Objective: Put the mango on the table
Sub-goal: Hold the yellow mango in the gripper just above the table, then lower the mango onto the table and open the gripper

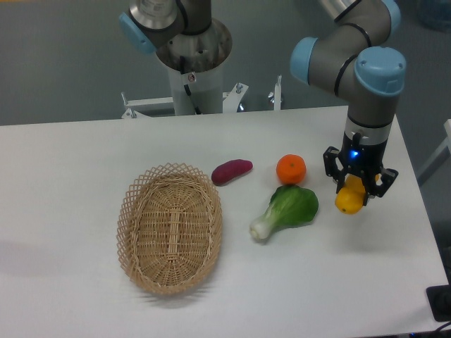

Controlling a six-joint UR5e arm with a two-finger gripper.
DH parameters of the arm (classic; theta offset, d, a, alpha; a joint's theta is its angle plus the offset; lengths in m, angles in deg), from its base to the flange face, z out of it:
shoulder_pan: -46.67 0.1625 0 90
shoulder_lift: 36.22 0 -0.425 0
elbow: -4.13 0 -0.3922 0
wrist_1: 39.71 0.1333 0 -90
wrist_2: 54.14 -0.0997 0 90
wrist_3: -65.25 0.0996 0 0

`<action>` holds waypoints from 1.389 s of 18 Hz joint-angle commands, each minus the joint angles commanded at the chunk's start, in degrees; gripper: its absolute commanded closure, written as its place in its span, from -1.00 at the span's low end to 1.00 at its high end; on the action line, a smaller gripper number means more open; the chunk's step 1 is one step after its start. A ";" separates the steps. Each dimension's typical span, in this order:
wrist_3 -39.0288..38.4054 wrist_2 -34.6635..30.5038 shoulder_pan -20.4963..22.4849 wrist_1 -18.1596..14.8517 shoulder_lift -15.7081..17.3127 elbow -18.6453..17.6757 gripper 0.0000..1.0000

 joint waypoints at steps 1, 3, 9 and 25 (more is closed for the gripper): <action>0.00 0.00 -0.09 0.00 0.00 0.00 -0.16; 0.00 0.00 0.00 0.00 -0.09 -0.09 -0.16; 2.28 -0.09 0.52 0.09 -0.09 -0.44 -0.16; 14.41 0.09 2.99 6.68 -4.74 -4.92 -0.16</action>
